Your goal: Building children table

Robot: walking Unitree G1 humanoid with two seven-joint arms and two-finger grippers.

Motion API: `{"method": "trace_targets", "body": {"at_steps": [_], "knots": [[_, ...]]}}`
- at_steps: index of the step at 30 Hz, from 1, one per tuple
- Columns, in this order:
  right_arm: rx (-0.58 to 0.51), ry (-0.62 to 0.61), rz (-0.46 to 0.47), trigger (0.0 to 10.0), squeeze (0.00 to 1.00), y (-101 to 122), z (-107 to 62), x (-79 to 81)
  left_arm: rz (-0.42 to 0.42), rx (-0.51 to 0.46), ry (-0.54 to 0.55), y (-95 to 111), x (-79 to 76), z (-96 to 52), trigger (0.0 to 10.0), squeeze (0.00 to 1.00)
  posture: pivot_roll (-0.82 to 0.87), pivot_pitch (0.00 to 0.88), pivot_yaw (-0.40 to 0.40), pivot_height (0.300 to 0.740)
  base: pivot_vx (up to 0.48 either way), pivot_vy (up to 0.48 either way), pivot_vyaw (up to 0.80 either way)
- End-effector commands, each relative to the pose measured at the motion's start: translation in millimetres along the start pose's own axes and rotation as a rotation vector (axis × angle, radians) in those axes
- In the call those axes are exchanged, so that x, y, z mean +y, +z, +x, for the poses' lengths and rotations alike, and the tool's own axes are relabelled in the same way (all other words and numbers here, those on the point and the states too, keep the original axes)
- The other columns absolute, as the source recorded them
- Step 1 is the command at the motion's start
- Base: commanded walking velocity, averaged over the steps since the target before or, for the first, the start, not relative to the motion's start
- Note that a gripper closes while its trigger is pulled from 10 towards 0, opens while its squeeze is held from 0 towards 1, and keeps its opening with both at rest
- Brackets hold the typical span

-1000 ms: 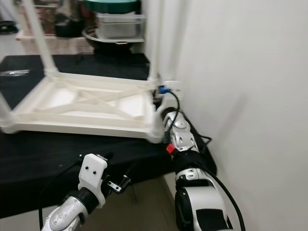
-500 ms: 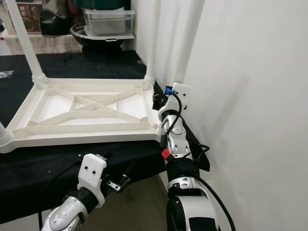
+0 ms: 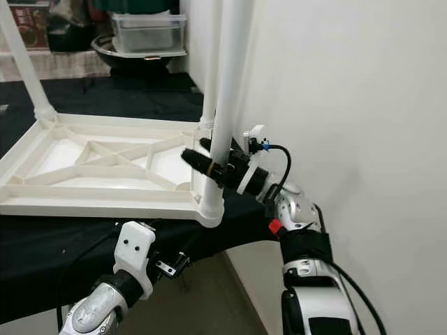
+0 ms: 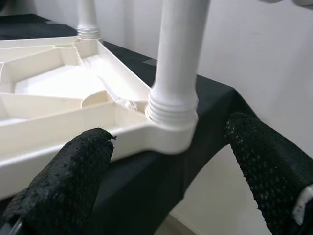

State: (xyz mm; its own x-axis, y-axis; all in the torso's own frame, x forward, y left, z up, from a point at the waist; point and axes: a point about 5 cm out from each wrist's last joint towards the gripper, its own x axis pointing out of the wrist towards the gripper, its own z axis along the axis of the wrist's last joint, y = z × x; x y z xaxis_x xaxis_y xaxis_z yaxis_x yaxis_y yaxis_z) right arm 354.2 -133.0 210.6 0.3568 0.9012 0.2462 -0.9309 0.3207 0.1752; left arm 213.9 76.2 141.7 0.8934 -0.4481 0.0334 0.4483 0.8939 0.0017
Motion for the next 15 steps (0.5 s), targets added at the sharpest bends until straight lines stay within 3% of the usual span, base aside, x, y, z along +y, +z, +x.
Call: {"method": "trace_targets", "body": {"at_steps": [1,3,4,6,8,13,15], "knots": [[0.010,0.135,0.018,10.0,0.00,0,10.5,8.3,0.001,0.020,0.001,-5,-0.9,0.2,10.0,0.00,0.10,0.041,-0.091,0.740,0.000,0.000,0.00],[0.062,0.162,-0.022,10.0,0.00,-9,26.7,9.5,0.001,0.019,0.003,-4,-1.1,-0.1,10.0,0.00,0.11,0.044,-0.096,0.740,0.000,0.000,0.00],[0.085,0.111,-0.042,0.0,0.00,-13,35.2,6.3,0.001,0.018,0.004,-4,-1.2,-0.3,10.0,0.00,0.11,0.043,-0.098,0.740,0.000,0.000,0.00],[0.102,0.089,-0.047,0.0,0.00,-15,39.3,5.0,0.001,0.018,0.004,-4,-1.3,-0.3,10.0,0.00,0.11,0.043,-0.098,0.740,0.000,0.000,0.00],[0.103,-0.021,-0.115,0.0,0.00,-15,45.4,-0.9,-0.001,0.018,0.007,-4,-0.8,-0.7,10.0,0.00,0.11,0.046,-0.098,0.740,0.000,0.000,0.00],[0.081,-0.097,-0.123,0.0,0.00,-11,46.0,-4.9,-0.001,0.017,0.008,-4,-0.7,-0.7,10.0,0.00,0.11,0.045,-0.098,0.740,0.000,0.000,0.00],[0.037,-0.241,-0.138,0.0,0.00,-5,43.7,-12.8,-0.002,0.017,0.007,-4,-0.7,-0.6,10.0,0.00,0.10,0.045,-0.094,0.740,0.000,0.000,0.00]]}}
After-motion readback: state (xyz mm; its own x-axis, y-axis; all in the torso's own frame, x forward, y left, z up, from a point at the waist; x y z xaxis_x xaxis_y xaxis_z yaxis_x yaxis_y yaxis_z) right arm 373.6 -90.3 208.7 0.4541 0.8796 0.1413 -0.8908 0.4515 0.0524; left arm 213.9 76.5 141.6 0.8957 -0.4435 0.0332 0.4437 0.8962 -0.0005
